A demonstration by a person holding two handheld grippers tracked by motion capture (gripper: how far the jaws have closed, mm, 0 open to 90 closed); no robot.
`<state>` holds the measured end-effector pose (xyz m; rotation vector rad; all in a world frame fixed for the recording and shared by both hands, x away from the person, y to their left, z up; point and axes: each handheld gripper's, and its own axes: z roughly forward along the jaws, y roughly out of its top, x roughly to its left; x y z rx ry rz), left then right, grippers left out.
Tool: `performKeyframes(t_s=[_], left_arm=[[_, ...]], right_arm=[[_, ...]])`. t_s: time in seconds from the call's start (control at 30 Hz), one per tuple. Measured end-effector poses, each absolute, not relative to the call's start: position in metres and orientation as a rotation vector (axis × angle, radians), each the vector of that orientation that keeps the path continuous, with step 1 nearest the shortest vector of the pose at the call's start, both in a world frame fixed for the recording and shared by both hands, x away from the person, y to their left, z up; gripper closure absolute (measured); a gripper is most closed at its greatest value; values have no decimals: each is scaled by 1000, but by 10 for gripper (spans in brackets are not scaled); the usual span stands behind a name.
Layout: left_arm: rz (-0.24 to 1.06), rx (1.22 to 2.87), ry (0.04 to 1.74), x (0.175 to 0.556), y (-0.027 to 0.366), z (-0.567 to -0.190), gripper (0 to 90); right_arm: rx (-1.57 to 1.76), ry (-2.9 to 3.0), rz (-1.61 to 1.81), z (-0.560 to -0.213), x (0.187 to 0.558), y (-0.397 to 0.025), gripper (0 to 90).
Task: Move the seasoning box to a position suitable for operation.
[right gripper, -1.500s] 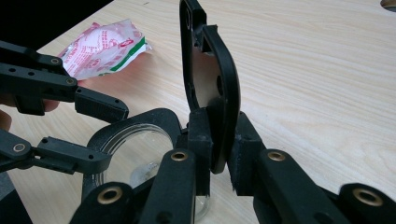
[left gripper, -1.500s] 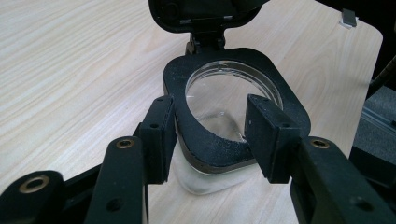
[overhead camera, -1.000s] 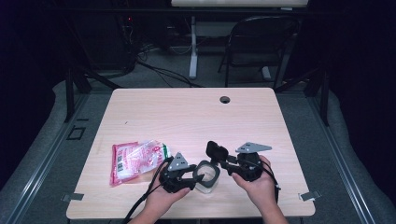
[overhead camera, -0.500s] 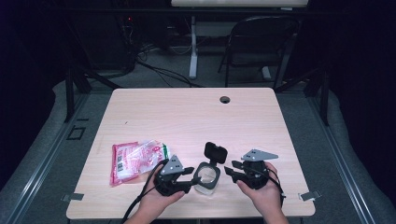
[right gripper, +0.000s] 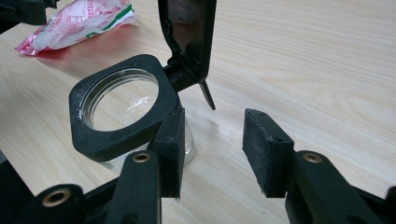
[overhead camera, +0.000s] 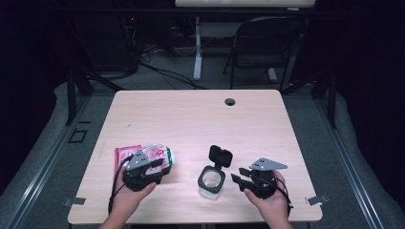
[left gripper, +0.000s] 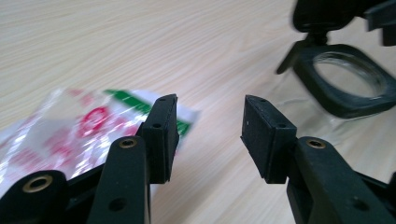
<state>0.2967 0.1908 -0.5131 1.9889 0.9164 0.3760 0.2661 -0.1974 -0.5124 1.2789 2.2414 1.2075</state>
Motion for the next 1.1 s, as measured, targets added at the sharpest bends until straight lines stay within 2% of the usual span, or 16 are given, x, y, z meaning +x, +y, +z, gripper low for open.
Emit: performKeyframes(t_s=[0.2,0.33,0.67,1.1], left_arm=[[418,1976,1009,300,212,-527,460],[438,1990,1030,301,212,-535,434],[456,2044,951,300,205,-540,468],[495,2098,999,301,202,-548,481]], right_arm=[[1282,2248,1210,-517,267,-198,565],[1294,2255,1201,-521,268,-198,555],[1301,2244,1218,-522,268,-200,547],[1298,2249,1213,-524,268,-200,542]])
